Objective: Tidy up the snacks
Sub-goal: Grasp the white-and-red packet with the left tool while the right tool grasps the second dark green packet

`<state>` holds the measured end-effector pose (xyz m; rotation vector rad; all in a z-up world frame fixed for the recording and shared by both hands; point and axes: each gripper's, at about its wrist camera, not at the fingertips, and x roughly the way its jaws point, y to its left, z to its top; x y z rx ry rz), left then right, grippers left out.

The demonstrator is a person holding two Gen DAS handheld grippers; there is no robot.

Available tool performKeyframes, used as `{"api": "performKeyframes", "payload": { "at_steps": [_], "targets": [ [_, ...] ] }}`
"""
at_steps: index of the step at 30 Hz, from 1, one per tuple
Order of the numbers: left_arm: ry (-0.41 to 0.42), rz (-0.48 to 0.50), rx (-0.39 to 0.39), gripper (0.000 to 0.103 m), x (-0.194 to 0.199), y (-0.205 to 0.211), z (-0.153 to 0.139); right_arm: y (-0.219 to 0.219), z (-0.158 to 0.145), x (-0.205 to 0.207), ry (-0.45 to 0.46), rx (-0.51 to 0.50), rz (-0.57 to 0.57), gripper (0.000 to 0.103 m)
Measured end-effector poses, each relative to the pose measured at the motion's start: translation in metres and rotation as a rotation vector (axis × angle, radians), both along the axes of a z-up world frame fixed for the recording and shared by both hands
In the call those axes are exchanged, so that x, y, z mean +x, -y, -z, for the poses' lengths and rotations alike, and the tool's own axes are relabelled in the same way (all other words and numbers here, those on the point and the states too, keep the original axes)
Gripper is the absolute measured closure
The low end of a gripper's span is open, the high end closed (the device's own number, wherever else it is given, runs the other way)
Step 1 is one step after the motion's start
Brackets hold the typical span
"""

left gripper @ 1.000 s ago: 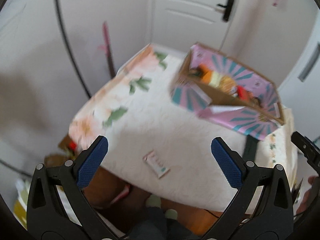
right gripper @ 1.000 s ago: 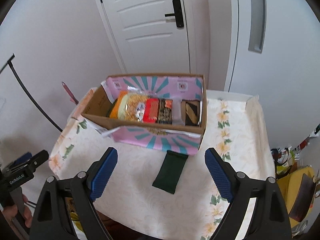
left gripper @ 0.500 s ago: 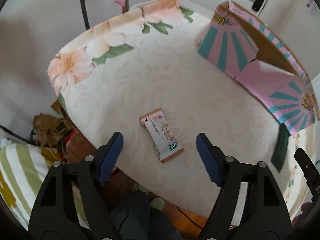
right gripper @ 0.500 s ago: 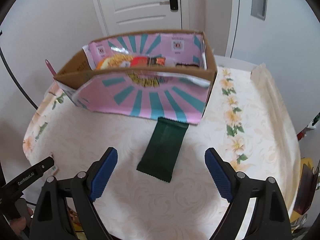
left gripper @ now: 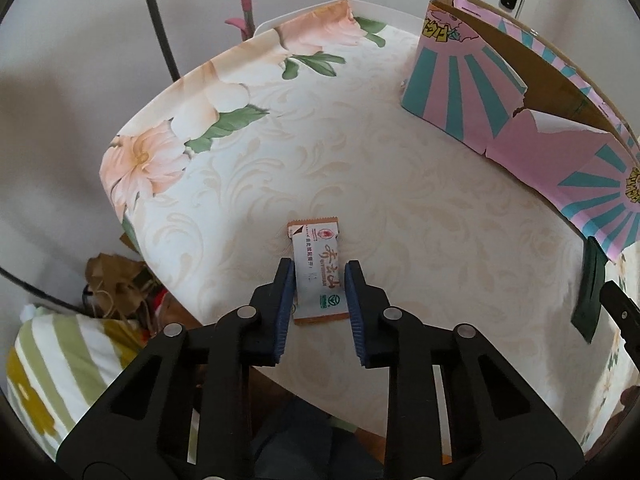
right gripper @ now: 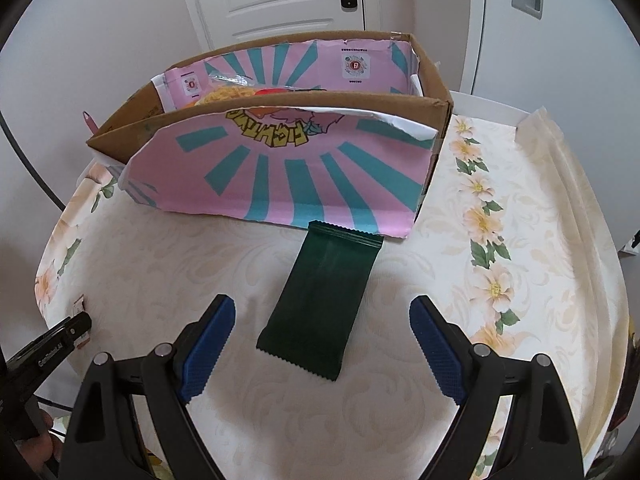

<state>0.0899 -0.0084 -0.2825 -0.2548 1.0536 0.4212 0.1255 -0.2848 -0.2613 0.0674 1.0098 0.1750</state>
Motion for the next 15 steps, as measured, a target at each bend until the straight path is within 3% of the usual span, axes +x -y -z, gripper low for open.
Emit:
{"api": "performKeyframes", "payload": {
  "at_steps": [15],
  "targets": [
    [0.042, 0.052, -0.028, 0.081, 0.011, 0.01, -0.019, 0.005, 0.005, 0.012, -0.017, -0.025, 0.061, 0.016]
  ]
}}
